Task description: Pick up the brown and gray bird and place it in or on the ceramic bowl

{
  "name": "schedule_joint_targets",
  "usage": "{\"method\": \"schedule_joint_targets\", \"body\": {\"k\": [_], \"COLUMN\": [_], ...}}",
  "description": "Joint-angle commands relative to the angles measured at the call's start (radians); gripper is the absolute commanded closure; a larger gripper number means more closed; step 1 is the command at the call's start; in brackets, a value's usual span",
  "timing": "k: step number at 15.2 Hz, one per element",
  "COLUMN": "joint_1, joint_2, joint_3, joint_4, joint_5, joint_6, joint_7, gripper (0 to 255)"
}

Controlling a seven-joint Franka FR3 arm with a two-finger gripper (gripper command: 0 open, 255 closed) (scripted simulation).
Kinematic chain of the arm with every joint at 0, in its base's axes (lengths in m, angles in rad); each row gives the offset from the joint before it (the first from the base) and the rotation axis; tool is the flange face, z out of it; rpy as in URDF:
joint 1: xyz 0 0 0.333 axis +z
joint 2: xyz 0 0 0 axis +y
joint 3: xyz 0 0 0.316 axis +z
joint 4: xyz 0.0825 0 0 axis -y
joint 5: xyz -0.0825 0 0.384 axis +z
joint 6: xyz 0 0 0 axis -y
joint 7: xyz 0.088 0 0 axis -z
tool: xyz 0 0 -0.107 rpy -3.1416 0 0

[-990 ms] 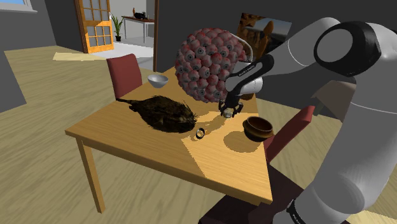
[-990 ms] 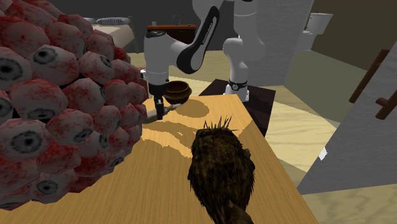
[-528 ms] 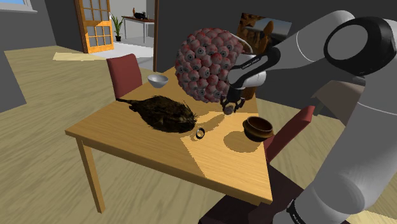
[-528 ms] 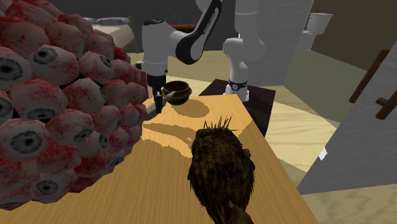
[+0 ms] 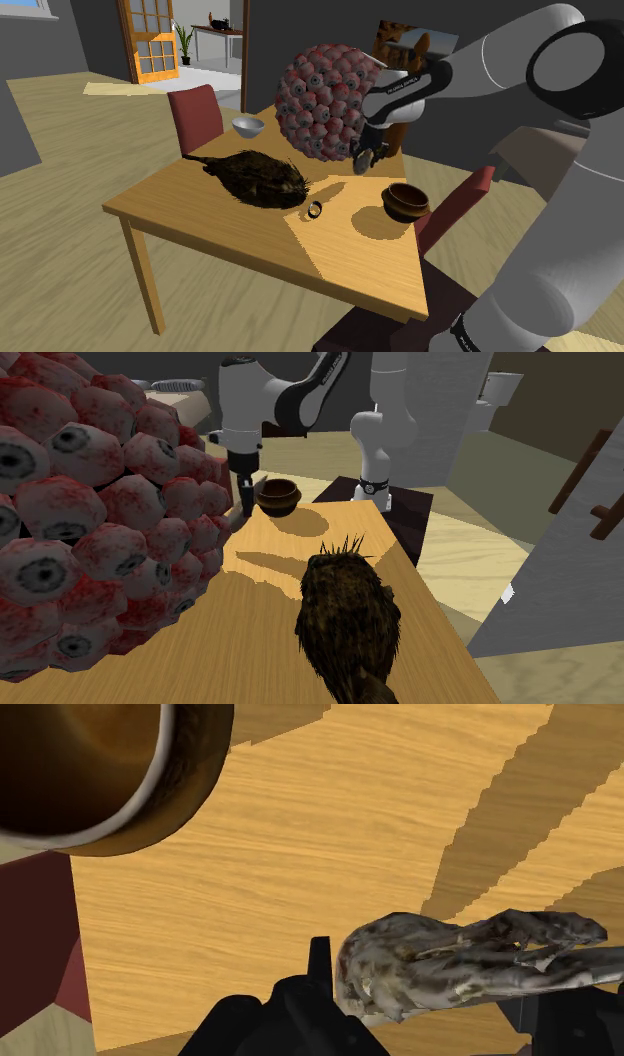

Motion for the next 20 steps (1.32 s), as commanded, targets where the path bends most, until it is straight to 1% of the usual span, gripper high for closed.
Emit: {"method": "schedule_joint_targets", "body": {"k": [1, 13, 20], "joint_1": [0.000, 0.003, -0.038], "joint_2": [-0.010, -0.072, -0.314], "joint_3": [0.000, 0.000, -0.037], "joint_4": [0.016, 0.102, -0.166], "joint_5": [-0.001, -0.009, -0.063], "joint_6": [-0.026, -0.174, -0.140], "joint_7": [-0.001, -0.002, -0.048], "gripper": [255, 255, 255]}}
